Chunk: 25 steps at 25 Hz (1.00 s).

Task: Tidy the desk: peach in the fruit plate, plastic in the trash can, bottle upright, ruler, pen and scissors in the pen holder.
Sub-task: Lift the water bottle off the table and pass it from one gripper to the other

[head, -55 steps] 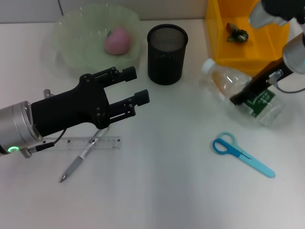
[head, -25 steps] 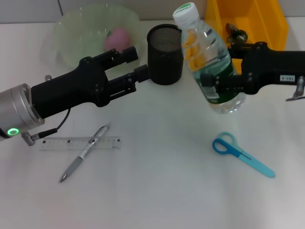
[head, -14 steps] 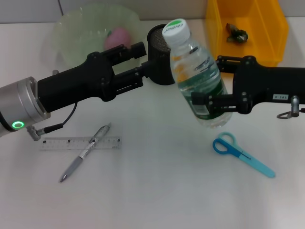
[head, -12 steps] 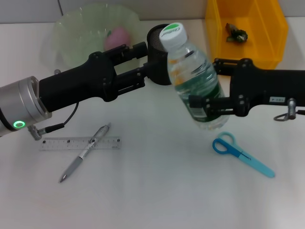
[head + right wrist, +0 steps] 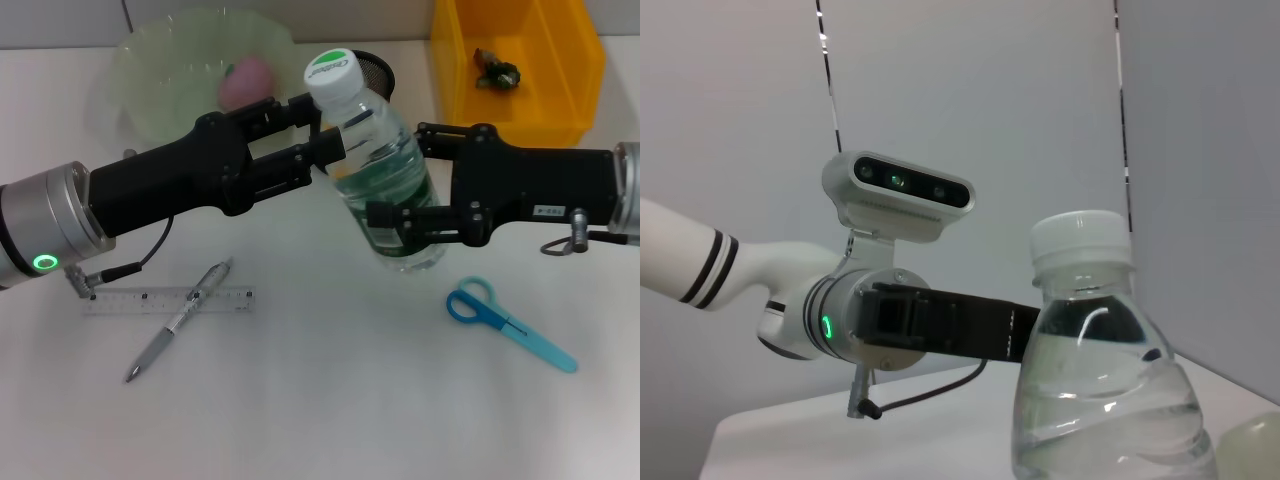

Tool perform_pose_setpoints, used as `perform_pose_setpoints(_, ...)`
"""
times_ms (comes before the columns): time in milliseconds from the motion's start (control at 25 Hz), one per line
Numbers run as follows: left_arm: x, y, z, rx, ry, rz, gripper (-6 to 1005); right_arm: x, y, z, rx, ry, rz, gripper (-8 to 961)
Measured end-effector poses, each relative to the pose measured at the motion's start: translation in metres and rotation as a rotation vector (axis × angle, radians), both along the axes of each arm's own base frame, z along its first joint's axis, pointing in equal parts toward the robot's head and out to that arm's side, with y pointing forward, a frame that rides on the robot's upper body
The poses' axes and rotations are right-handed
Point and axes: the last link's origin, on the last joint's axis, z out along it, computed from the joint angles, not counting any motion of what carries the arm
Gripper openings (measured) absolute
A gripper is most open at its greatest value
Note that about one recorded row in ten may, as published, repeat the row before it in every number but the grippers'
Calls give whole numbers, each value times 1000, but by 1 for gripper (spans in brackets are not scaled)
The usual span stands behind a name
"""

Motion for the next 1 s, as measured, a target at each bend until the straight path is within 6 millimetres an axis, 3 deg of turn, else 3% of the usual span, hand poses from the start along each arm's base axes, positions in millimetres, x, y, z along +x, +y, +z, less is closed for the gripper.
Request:
perform_pose_setpoints(480,1,-4,0,-12,-17,-19,626,-5,1,-17,-54,1,10,765)
perform_pose_setpoints(1000,-2,-6,0,-9,-23,-7,620,-7,-3,-19,-84,16,1,766)
